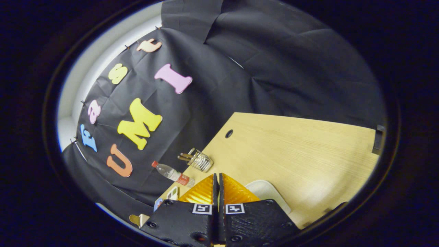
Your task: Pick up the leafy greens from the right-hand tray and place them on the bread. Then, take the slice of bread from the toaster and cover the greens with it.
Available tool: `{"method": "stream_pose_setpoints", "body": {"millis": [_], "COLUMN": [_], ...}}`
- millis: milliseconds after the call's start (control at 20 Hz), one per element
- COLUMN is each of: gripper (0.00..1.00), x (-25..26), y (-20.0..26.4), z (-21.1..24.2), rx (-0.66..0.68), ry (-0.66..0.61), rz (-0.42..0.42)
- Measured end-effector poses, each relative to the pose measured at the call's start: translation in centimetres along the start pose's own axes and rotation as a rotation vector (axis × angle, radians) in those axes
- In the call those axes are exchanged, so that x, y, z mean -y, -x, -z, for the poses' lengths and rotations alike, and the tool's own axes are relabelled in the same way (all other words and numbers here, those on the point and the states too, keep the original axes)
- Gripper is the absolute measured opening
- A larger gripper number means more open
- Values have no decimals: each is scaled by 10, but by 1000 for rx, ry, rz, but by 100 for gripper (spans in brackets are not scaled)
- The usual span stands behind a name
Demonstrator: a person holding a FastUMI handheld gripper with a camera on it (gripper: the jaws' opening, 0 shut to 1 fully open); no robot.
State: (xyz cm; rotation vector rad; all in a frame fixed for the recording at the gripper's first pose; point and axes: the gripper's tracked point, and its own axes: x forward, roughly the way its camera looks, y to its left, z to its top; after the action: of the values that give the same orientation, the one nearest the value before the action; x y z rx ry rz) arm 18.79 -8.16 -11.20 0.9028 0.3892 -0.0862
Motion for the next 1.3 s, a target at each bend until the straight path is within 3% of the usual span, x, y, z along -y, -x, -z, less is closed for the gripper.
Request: {"method": "stream_pose_setpoints", "body": {"millis": [400, 800, 1150, 1300], "gripper": [0, 0, 0, 0], "x": [-97, -192, -210, -202], "y": [17, -5, -23, -29], "z": [39, 153, 240, 252], "rx": [-15, -151, -269, -305], "ry": [52, 52, 56, 32], "rz": [-130, -264, -291, -276]}}
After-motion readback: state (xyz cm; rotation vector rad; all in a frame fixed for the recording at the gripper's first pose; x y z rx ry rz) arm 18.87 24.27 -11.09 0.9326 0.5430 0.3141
